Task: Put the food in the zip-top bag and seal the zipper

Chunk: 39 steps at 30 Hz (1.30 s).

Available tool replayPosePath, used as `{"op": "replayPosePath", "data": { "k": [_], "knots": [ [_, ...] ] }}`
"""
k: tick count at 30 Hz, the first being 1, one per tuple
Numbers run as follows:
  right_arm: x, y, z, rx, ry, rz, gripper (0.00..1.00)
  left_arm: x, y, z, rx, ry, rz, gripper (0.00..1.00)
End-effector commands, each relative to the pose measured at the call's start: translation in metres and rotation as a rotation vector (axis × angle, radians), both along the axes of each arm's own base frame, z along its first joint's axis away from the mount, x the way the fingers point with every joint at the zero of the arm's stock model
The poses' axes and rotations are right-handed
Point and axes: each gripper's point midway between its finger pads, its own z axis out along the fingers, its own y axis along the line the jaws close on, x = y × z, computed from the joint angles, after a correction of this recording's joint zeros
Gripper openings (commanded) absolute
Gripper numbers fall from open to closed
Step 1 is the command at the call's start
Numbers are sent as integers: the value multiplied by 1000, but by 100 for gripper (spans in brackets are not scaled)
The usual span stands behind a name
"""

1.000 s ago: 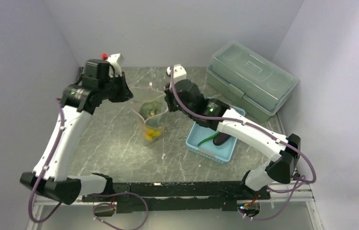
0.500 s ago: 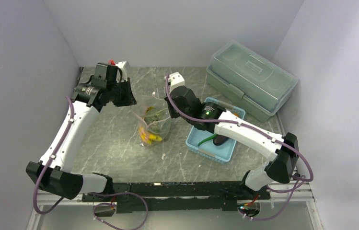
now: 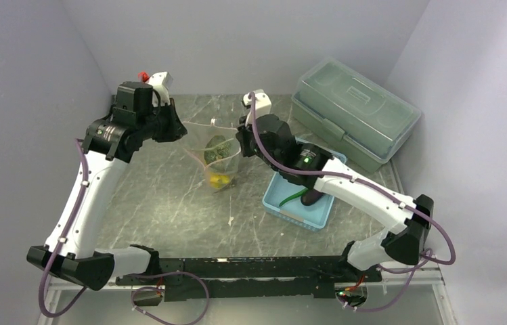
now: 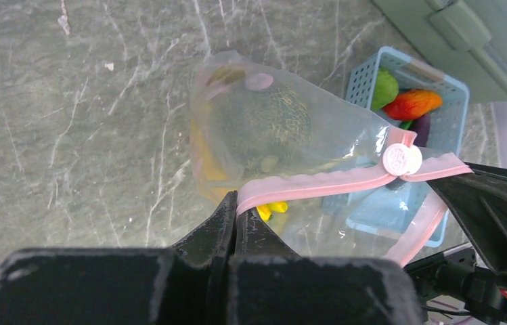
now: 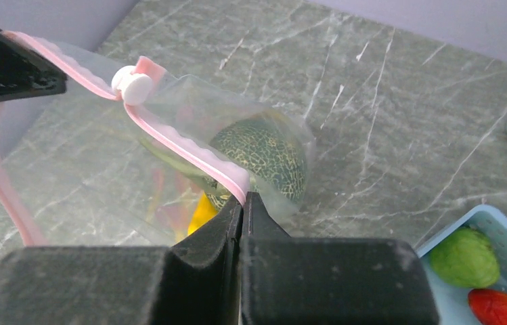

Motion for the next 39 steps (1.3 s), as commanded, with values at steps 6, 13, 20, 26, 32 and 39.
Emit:
{"op": "replayPosePath", "data": {
  "k": [6,13,20,26,32,39],
  "knots": [
    [8,8,-64,-50,101,-19,0,14,20,-16,103,-1,76,0],
    [17,30,-93,-41,156,7,0,20,19,14,91,-51,74,0],
    [18,46,-111,-19,200,45,0,22,14,9,82,-36,51,0],
    [23,36,-123,-45,219,18,0,21,6,-29,78,51,17,0],
    [24,18,-140,-69,255,-17,0,19,3,-61,80,113,2,0],
    [16,9,-129,-41,243,-14,15,16,3,-64,82,96,-10,0]
  ]
}}
